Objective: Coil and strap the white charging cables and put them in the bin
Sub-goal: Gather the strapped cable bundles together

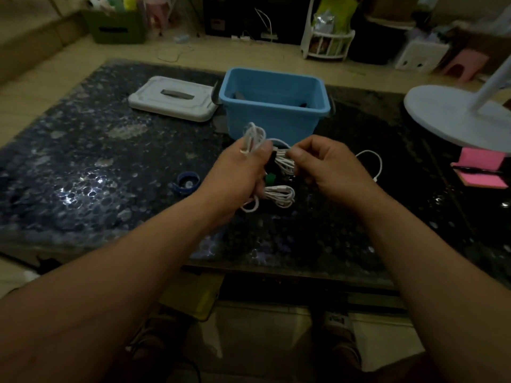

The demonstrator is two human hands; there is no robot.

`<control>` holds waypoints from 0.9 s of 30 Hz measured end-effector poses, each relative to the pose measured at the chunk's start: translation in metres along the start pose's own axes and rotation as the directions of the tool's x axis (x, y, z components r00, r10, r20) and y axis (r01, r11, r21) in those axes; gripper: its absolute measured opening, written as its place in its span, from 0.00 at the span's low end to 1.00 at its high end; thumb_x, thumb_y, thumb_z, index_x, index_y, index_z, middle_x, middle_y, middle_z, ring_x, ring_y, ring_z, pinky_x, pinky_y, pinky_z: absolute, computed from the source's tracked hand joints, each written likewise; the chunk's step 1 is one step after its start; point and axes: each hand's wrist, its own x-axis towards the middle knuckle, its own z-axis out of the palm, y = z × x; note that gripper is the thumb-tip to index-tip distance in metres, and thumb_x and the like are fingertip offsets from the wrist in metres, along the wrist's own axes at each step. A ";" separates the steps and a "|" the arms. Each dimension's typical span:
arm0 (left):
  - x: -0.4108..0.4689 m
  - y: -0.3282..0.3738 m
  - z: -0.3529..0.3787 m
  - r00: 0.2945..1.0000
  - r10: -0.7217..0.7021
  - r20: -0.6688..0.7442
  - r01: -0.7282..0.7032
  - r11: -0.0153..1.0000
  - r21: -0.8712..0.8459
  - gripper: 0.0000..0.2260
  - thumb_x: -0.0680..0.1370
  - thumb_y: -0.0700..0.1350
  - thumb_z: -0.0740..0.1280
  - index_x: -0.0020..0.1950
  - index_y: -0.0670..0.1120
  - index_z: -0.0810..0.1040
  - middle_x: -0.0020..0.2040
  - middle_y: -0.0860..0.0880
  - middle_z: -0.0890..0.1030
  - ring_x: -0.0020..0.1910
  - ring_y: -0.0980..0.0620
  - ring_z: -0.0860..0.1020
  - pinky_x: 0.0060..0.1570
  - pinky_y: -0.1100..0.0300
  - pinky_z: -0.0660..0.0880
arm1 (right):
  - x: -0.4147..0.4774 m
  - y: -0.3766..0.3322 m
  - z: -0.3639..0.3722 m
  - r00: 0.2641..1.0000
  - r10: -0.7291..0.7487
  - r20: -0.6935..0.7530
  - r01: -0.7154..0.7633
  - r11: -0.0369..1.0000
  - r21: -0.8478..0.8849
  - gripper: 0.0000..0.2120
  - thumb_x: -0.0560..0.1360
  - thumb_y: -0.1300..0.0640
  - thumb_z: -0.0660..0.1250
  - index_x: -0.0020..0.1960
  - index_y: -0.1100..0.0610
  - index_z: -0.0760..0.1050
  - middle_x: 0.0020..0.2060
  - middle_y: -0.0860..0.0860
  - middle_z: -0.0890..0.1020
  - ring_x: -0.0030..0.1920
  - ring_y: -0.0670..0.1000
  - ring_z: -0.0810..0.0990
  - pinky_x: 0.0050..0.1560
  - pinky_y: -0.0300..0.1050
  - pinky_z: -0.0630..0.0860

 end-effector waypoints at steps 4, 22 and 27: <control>0.006 0.004 0.003 0.980 -0.175 -0.091 0.139 0.940 -0.313 0.14 0.87 0.52 0.63 0.42 0.50 0.69 0.27 0.53 0.62 0.24 0.55 0.60 0.24 0.63 0.58 | -0.005 -0.003 0.010 0.994 -0.001 -0.105 -0.003 0.999 -0.041 0.07 0.83 0.55 0.69 0.48 0.55 0.81 0.37 0.49 0.85 0.30 0.38 0.76 0.36 0.33 0.72; 0.015 0.006 -0.006 0.929 -0.357 -0.092 0.185 0.668 -0.721 0.16 0.86 0.54 0.62 0.55 0.41 0.77 0.33 0.48 0.73 0.30 0.50 0.78 0.33 0.53 0.81 | -0.035 -0.011 0.049 0.903 -0.424 0.064 0.423 0.857 -0.295 0.17 0.78 0.64 0.73 0.65 0.56 0.77 0.58 0.49 0.75 0.57 0.40 0.76 0.59 0.28 0.70; 0.020 0.008 -0.016 0.939 -0.328 -0.106 0.151 0.666 -0.730 0.16 0.86 0.55 0.61 0.44 0.46 0.72 0.30 0.51 0.65 0.26 0.53 0.68 0.28 0.59 0.74 | -0.039 -0.010 0.056 0.847 -0.523 0.094 0.522 0.787 -0.328 0.23 0.74 0.72 0.69 0.67 0.58 0.76 0.61 0.52 0.73 0.60 0.43 0.73 0.65 0.33 0.71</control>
